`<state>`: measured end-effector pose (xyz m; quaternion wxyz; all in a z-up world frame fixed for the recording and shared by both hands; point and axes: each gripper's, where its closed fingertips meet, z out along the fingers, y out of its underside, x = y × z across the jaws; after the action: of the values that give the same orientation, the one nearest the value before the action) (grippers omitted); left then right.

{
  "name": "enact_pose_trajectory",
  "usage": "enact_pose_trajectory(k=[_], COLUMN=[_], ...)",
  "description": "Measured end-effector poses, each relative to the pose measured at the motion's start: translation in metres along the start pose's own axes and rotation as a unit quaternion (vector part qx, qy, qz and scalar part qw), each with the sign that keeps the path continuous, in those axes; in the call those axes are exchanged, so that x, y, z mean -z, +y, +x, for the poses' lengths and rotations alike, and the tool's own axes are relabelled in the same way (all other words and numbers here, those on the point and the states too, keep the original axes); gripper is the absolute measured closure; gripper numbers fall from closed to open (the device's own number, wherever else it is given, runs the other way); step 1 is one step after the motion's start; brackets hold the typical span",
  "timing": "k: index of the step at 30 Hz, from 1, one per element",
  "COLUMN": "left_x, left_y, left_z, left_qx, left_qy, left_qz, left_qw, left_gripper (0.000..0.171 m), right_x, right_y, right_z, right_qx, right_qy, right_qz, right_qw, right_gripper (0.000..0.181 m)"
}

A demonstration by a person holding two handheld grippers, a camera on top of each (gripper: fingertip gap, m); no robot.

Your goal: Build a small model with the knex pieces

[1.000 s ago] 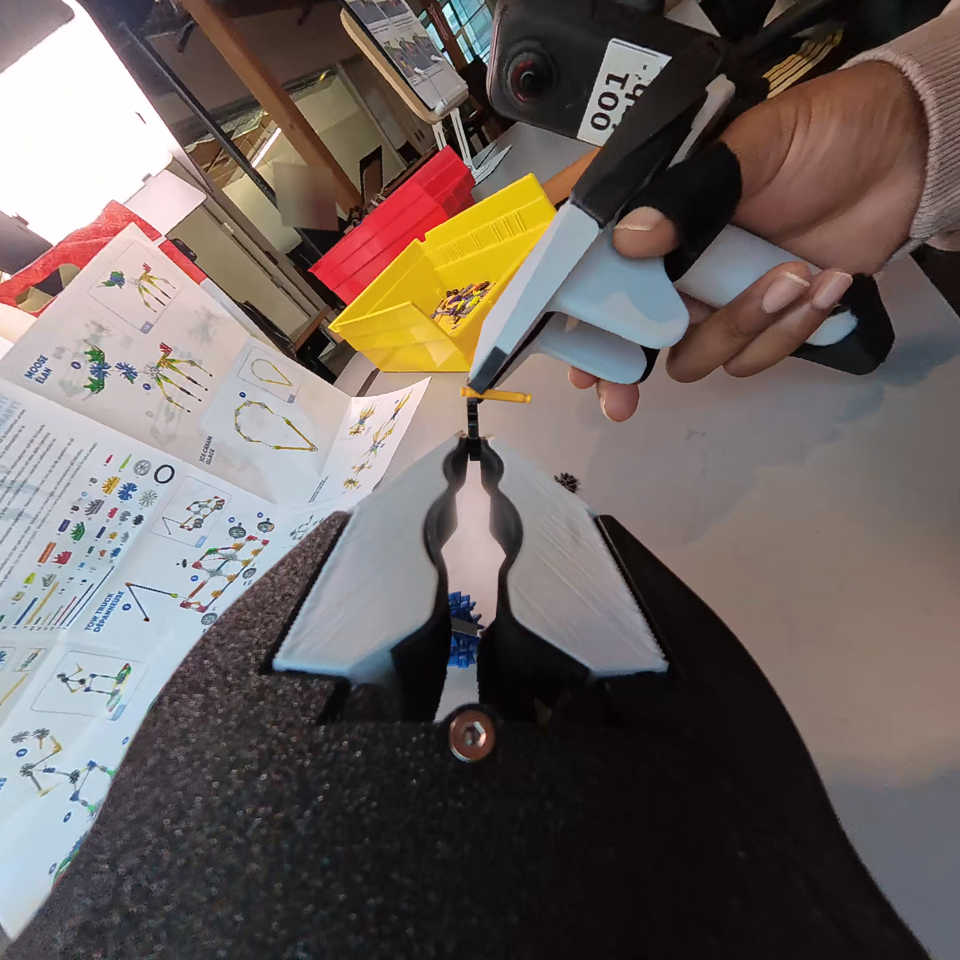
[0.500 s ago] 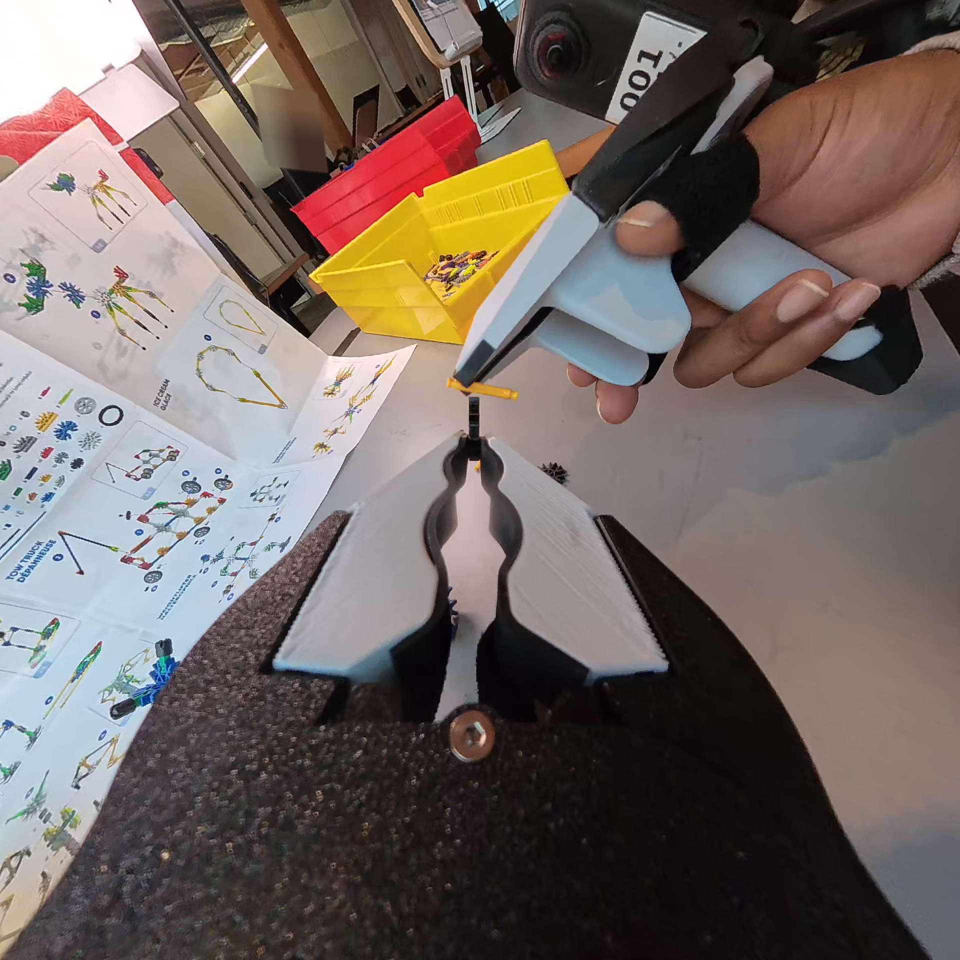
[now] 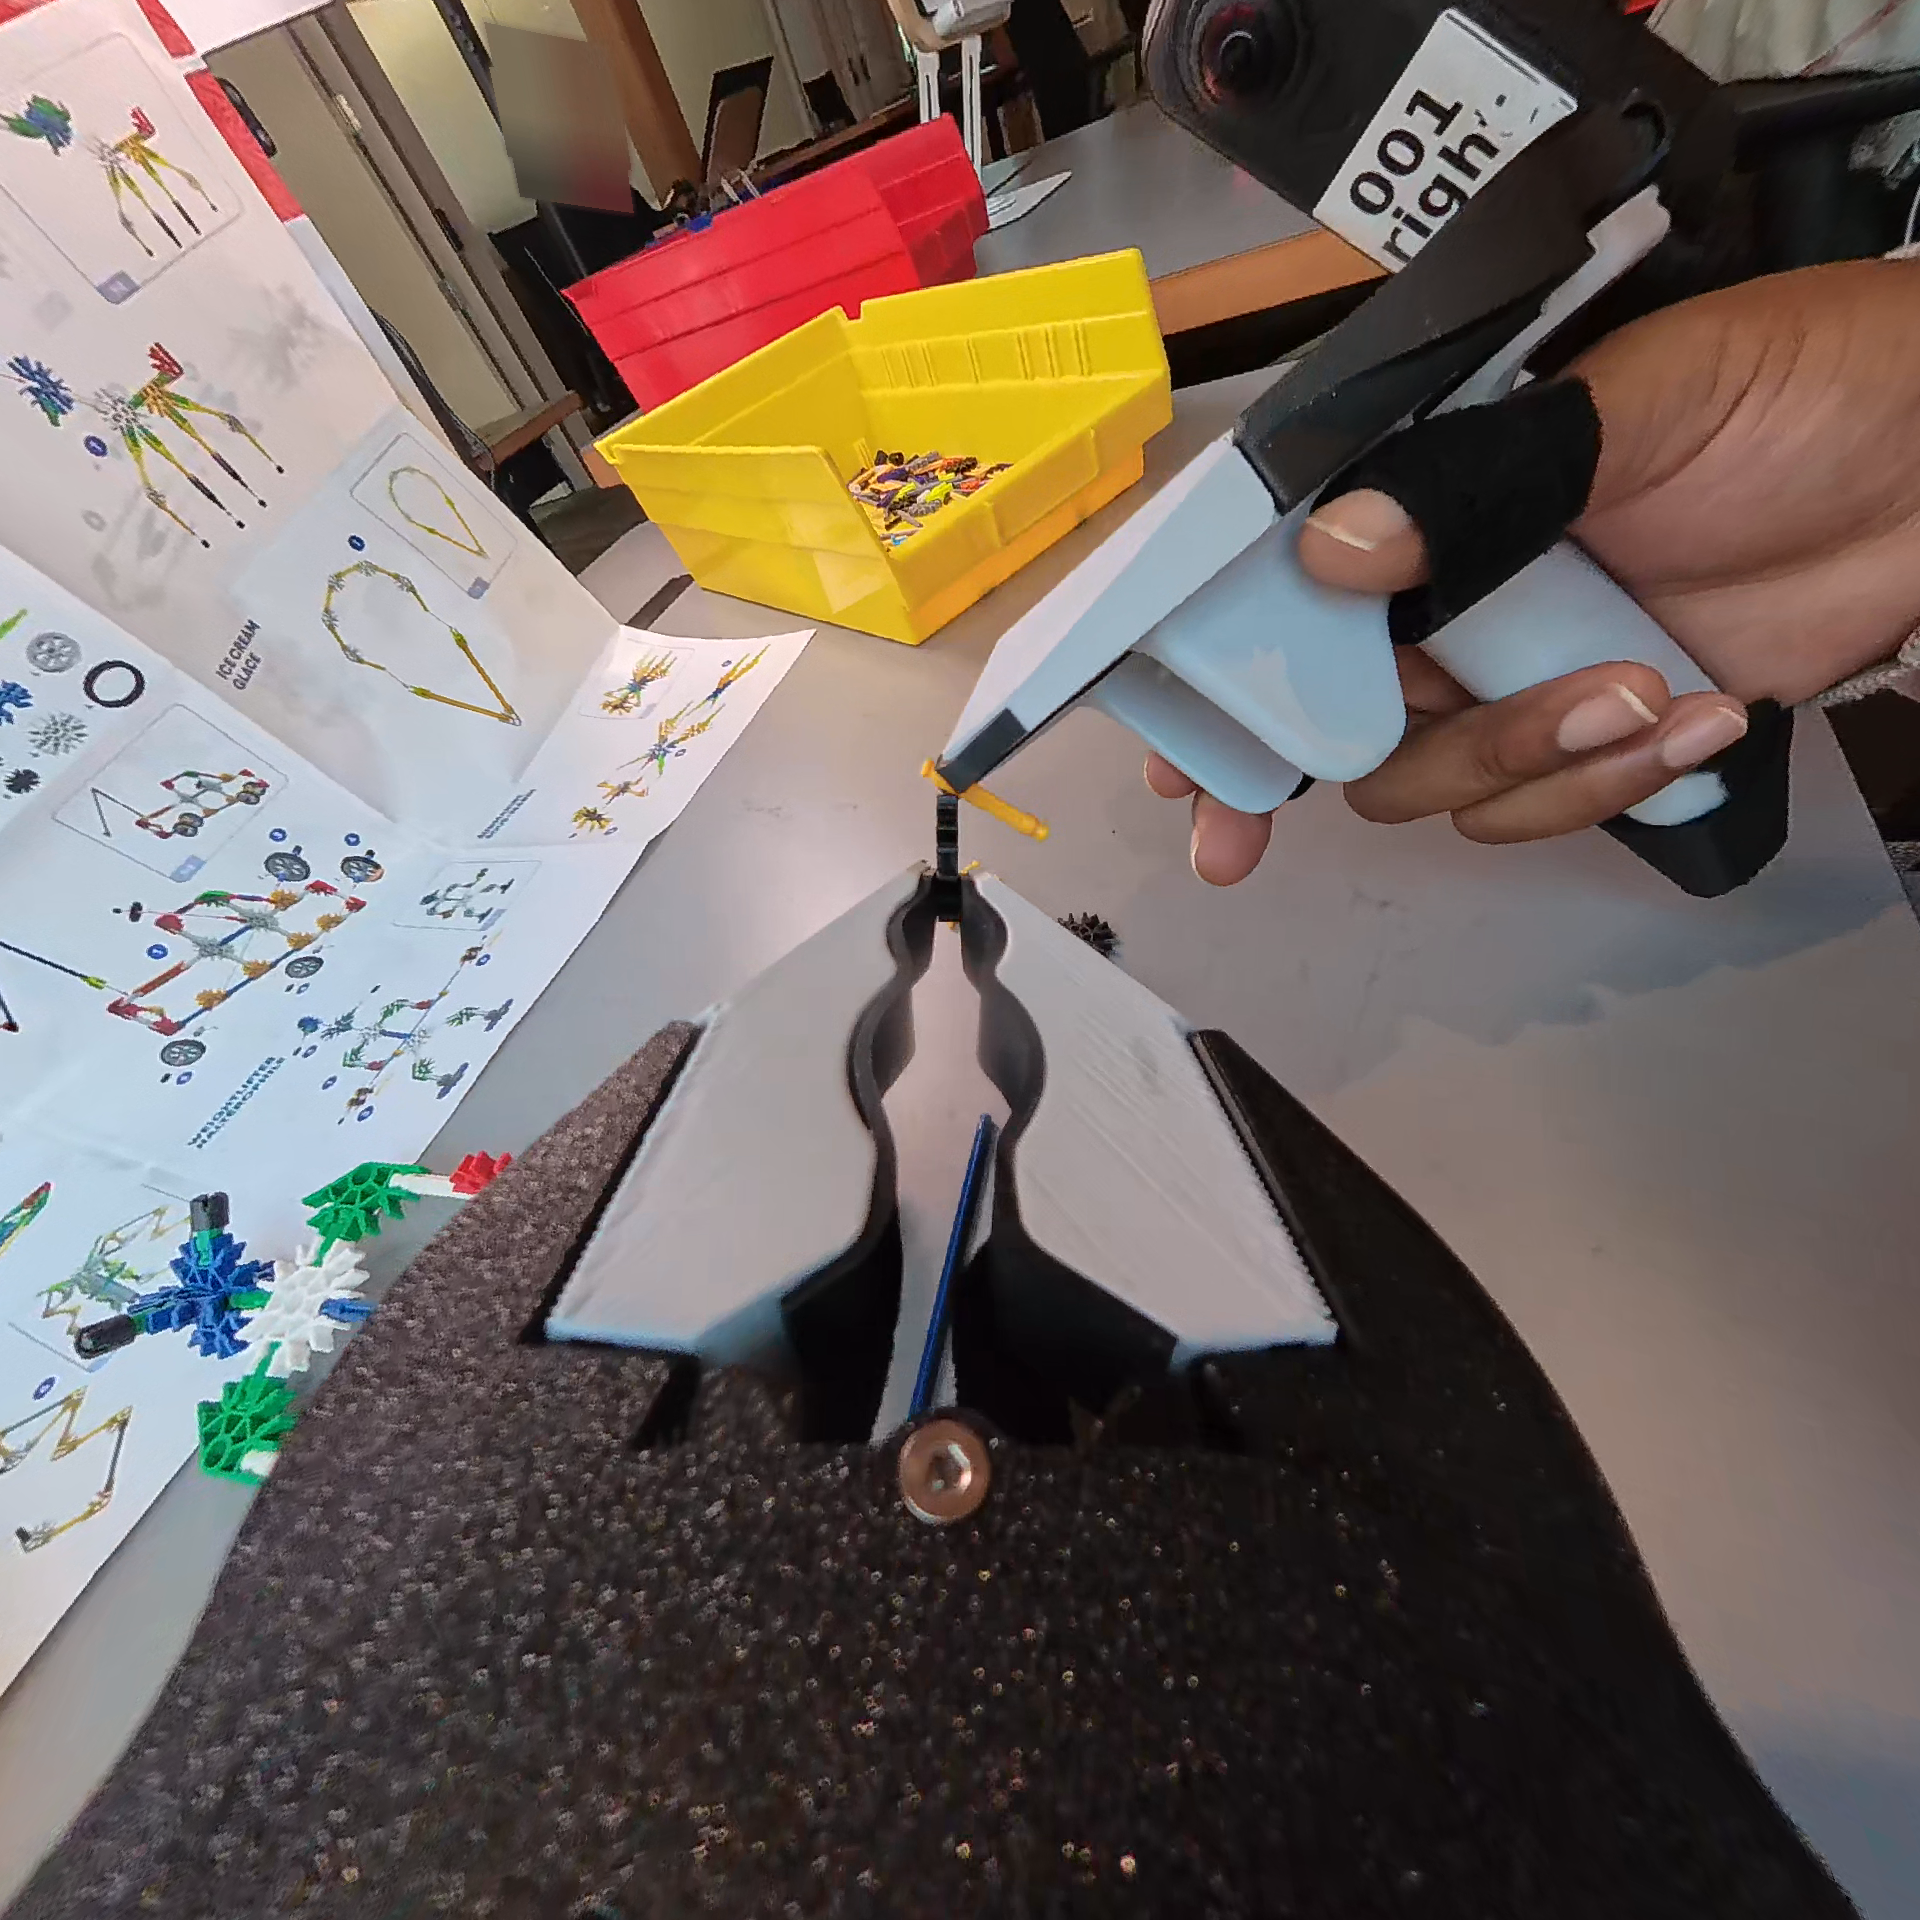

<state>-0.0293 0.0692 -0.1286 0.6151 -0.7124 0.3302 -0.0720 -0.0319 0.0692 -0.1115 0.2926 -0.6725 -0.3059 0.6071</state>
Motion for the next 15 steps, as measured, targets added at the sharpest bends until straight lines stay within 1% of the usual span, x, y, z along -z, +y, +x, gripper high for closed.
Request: enact_pose_trajectory(k=[6, 11, 12, 13, 14, 15], left_x=[0.0, 0.002, 0.002, 0.003, 0.004, 0.005], left_y=[0.001, -0.002, -0.003, -0.006, -0.008, -0.009], left_z=[0.0, 0.004, 0.005, 0.006, 0.007, 0.009], left_qx=[-0.01, -0.033, -0.035, -0.038, -0.038, -0.035], left_qy=[-0.001, 0.009, 0.011, 0.013, 0.017, 0.022], left_qz=[-0.003, 0.007, 0.012, 0.018, 0.025, 0.027], left_qw=[1.0, 0.999, 0.999, 0.999, 0.999, 0.999], left_gripper=[0.169, 0.169, 0.17, 0.169, 0.17, 0.17], right_x=[-0.002, 0.002, 0.003, 0.004, 0.005, 0.006], right_y=[0.001, 0.002, 0.002, 0.002, 0.001, 0.002], right_z=[0.001, -0.002, -0.004, -0.004, -0.006, -0.01], right_qx=[0.006, 0.04, 0.046, 0.052, 0.058, 0.061], right_qy=[0.002, -0.011, -0.016, -0.018, -0.025, -0.04], right_qz=[0.002, -0.006, -0.006, -0.006, -0.007, -0.009], right_qw=[1.0, 0.999, 0.999, 0.998, 0.998, 0.997], right_gripper=[0.179, 0.178, 0.177, 0.169, 0.168, 0.173])
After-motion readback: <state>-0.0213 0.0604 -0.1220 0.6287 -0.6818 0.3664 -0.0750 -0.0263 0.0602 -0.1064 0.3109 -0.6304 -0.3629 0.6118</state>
